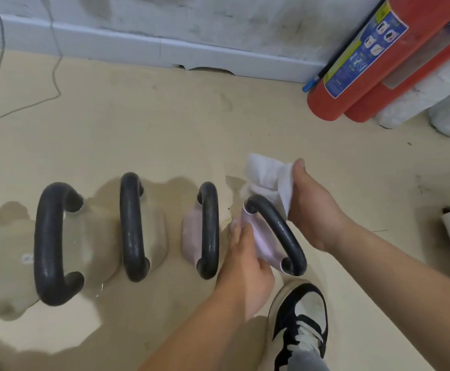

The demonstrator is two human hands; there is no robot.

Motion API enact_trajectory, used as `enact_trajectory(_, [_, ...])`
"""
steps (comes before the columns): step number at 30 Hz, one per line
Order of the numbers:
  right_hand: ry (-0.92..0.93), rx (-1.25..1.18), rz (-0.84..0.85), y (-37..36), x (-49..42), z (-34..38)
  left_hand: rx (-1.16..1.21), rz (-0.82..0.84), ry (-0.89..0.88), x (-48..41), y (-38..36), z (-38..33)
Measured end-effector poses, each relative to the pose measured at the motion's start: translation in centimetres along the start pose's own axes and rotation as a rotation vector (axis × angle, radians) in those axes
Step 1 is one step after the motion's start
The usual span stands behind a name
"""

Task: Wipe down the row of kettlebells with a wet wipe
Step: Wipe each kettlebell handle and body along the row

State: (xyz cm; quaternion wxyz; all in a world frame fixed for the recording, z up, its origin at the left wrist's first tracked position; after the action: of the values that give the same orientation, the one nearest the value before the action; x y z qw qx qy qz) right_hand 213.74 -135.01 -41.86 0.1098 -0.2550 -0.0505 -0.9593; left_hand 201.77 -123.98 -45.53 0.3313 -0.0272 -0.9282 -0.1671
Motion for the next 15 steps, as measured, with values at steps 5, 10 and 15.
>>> enact_trajectory(5, [-0.057,0.418,0.066,-2.5,-3.2,2.2,0.015,-0.012,-0.006,-0.7,-0.1,0.8])
enact_trajectory(10, [-0.047,0.745,0.235,-4.4,-3.3,3.7,0.007,-0.033,-0.018,-0.9,-0.3,1.1])
enact_trajectory(15, [0.078,1.05,0.335,-5.3,-2.1,2.7,0.143,-0.017,0.061,-0.6,-0.6,1.4])
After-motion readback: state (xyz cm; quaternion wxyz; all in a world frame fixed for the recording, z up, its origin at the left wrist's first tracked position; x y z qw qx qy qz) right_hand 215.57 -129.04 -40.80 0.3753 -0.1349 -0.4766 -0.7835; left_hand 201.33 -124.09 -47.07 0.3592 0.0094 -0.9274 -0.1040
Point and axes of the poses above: each hand's wrist, its own x-axis away from the middle knuckle, its own y-axis out of the back of the hand, z = x × y, the point moved 2 cm from there along -x, towards the middle knuckle, and after that the axes turned 13 degrees about y, right-handed, at the moved point
